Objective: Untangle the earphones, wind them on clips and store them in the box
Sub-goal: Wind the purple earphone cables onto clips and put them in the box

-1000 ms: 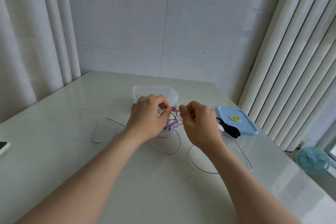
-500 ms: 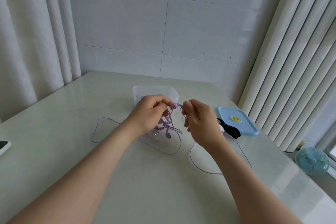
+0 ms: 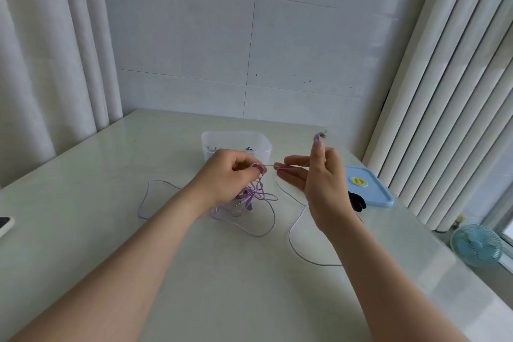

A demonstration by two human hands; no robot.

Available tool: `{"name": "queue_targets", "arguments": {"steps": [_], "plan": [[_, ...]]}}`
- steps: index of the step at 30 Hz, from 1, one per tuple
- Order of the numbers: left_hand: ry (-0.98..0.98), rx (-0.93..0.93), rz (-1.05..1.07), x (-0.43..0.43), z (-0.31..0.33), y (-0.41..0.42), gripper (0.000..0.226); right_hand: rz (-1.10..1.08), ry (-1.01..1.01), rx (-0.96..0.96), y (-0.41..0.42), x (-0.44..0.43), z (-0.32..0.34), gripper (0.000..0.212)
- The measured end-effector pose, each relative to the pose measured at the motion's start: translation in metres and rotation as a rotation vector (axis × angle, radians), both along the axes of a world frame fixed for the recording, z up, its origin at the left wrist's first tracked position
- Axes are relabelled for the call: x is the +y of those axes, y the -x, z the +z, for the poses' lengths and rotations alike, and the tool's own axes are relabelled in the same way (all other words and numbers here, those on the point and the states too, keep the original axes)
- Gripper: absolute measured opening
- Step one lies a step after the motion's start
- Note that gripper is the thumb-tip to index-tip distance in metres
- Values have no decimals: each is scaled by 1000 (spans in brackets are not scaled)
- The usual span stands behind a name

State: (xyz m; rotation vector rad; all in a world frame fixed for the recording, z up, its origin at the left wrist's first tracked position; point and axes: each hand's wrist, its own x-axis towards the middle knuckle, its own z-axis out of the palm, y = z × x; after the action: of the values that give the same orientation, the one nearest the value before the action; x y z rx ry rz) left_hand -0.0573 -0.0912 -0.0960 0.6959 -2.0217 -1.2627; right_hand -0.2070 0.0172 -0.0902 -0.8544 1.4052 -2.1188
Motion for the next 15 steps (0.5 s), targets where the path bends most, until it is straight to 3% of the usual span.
{"name": "queue_targets", "arguments": {"steps": [3, 10, 15], "plan": [[45, -19, 2, 2, -1, -1, 12, 11, -112, -28, 0, 4, 2, 35], [156, -84, 26, 0, -5, -1, 5, -151, -421, 334, -2, 8, -3, 38], [406, -219, 255, -6, -9, -1, 6, -245, -485, 654, 3, 8, -4, 21]]}}
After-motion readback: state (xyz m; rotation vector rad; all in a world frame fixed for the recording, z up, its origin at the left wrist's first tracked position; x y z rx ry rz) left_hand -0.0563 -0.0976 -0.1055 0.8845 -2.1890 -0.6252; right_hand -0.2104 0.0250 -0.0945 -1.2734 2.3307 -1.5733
